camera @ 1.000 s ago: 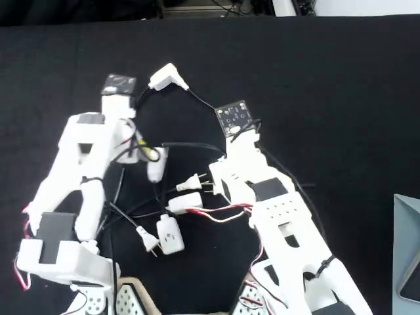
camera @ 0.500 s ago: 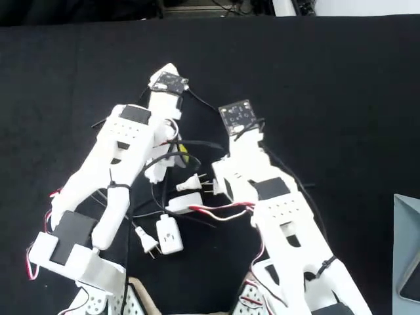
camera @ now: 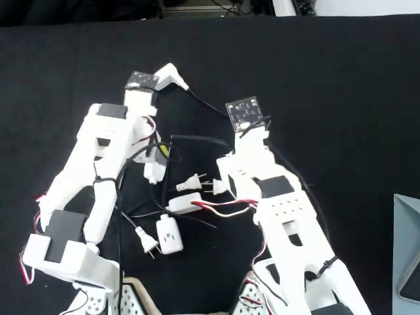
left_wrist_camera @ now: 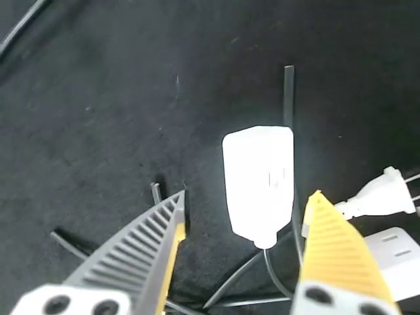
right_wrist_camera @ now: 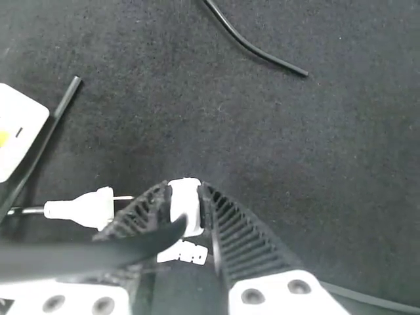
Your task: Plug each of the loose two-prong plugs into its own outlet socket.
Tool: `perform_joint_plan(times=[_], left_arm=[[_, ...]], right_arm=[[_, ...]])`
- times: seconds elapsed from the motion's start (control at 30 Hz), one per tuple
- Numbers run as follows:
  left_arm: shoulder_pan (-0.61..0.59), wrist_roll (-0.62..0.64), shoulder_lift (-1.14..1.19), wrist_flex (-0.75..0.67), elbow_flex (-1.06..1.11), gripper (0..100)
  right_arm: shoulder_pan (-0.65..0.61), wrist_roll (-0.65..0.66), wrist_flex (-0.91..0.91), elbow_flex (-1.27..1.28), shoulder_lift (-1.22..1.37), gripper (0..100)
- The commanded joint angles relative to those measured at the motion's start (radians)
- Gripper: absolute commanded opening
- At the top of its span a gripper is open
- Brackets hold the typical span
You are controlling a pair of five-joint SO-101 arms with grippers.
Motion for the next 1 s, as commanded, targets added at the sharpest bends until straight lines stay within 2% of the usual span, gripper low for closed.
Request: perform_joint_plan(times=[0.0,0.1,0.2,0.37,0.57,0.73,0.8,0.97], left_arm=[[-0.010,-0.003,-0.008,0.002,0.019,29],[0.007,-0.003,-0.005,-0.005,0.053,29],[0.036,0.003,0.021,-0.072,0.111,29],[0.065,0.006,0.140,-0.132,0.110,28],[0.065,-0.002,0.193,-0.130,0.045,14],[0.056,-0.011,0.132,-0.057,0.007,6],[0.054,-0.061,0.064,-0.021,-0.001,3],[0.054,-0.138,-0.140,0.077,-0.002,3]], right_arm=[[0.009,0.006,-0.020,-0.050,-0.005,1.1],[0.009,0.006,-0.020,-0.048,-0.005,1.1],[0.009,0.006,-0.020,-0.048,-0.005,1.1],[0.009,0.006,-0.020,-0.048,-0.005,1.1],[0.009,0.006,-0.020,-0.048,-0.005,1.1],[0.009,0.006,-0.020,-0.048,-0.005,1.1],[0.009,0.006,-0.020,-0.048,-0.005,1.1],[0.009,0.006,-0.020,-0.048,-0.004,1.1]])
